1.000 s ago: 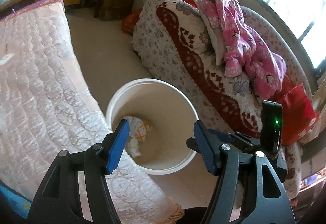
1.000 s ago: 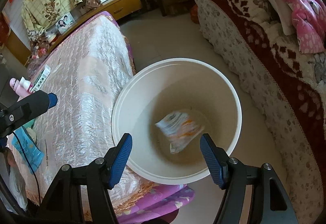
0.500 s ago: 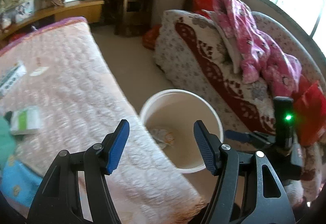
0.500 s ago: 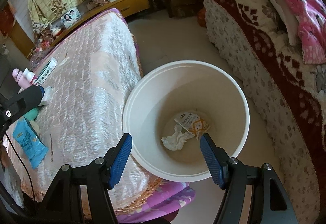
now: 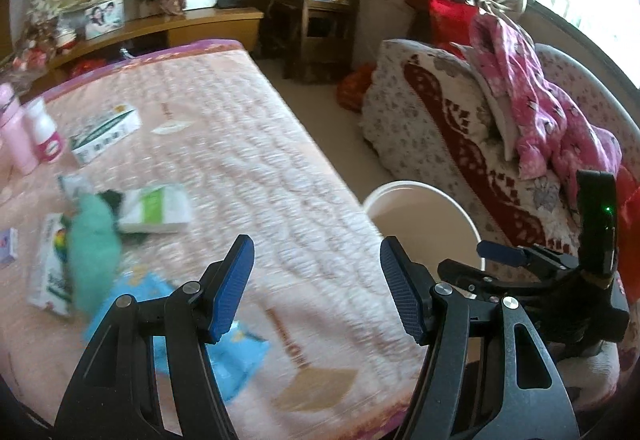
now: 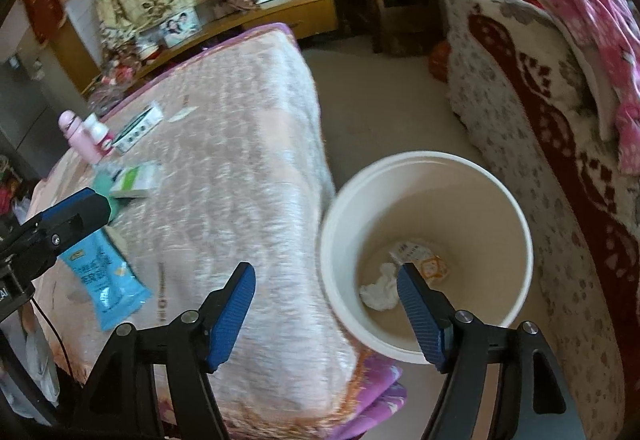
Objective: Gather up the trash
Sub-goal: 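Move both open tools from the bucket back over the bed, then lower left gripper onto blue-white medicine box and close on its end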
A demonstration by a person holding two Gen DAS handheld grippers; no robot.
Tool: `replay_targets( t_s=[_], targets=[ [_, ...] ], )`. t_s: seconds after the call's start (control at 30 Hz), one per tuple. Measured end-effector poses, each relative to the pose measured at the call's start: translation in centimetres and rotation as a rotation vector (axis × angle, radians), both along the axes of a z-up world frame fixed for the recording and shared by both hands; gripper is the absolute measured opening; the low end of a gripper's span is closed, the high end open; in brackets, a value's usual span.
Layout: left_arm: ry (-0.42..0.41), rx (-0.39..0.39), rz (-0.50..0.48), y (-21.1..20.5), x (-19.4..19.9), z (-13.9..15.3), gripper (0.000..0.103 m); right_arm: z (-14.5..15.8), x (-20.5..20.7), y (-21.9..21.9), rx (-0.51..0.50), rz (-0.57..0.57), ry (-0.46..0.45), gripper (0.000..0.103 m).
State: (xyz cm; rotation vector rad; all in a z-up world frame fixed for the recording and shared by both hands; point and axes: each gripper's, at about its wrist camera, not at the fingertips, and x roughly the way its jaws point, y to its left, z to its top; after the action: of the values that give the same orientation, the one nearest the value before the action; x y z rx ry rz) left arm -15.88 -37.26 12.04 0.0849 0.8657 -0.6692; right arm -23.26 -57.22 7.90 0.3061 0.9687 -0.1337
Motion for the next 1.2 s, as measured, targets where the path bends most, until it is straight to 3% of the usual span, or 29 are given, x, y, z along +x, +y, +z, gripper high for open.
replay_targets(
  t_s=[0.43, 0.87, 1.2],
  targets=[
    [0.020, 0.020, 0.134, 11.1, 1.6, -0.2, 0.064, 0.6, 3.3, 8.1, 0.015, 0.157, -0.007, 0.075],
    [0.106, 0.055, 0.233, 21.1, 1.6, -3.4, 0.064, -0.1, 5.5, 15.2, 0.058, 0.311, 0.019, 0.077],
    [0.139, 0.042, 0.350, 27.9, 2.7, -4.6, 0.064, 0.1, 7.5, 19.2, 0.027, 0.375, 0.032, 0.077]
  ],
)
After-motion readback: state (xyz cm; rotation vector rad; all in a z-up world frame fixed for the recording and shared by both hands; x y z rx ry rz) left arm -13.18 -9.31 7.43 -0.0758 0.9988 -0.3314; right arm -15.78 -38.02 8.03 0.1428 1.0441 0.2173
